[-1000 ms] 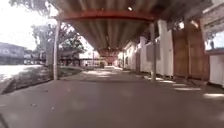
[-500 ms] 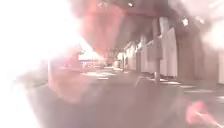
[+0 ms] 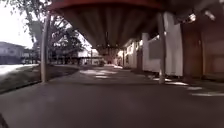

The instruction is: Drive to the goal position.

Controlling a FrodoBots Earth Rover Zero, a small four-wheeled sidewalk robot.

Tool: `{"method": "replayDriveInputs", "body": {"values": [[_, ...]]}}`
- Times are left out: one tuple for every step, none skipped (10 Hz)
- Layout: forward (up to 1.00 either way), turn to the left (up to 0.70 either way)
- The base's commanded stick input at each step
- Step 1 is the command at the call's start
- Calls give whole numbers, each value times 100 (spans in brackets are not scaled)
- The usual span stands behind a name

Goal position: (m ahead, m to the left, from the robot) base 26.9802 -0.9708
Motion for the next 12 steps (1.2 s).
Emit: {"method": "replayDriveInputs", "body": {"values": [[70,0],[70,0],[70,0],[70,17],[70,29],[70,15],[70,10],[70,0],[70,0],[70,0],[70,0],[70,0]]}}
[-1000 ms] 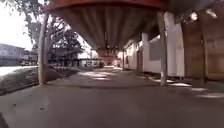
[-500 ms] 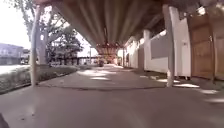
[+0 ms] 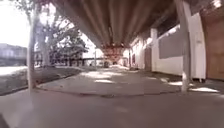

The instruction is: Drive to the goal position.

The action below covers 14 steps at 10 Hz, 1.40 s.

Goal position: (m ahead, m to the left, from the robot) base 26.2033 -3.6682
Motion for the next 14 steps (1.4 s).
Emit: {"method": "replayDriveInputs", "body": {"values": [[70,0],[70,0],[70,0],[70,0],[70,0],[70,0],[70,0],[70,0],[70,0],[70,0],[70,0],[70,0],[70,0],[70,0]]}}
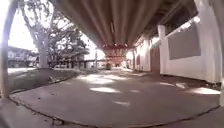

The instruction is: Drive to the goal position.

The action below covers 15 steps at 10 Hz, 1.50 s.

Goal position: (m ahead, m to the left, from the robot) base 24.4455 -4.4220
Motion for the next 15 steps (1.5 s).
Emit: {"method": "replayDriveInputs", "body": {"values": [[70,0],[70,0],[70,0],[70,0],[70,0],[70,0],[70,0],[70,0],[70,0],[70,0],[70,0],[70,0],[70,0],[70,0],[70,0]]}}
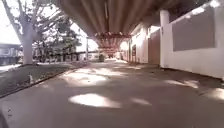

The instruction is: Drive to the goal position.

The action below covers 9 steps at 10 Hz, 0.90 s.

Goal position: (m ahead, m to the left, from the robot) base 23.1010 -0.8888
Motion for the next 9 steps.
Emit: {"method": "replayDriveInputs", "body": {"values": [[70,0],[70,0],[70,0],[70,0],[70,0],[70,0],[70,0],[70,0],[70,0]]}}
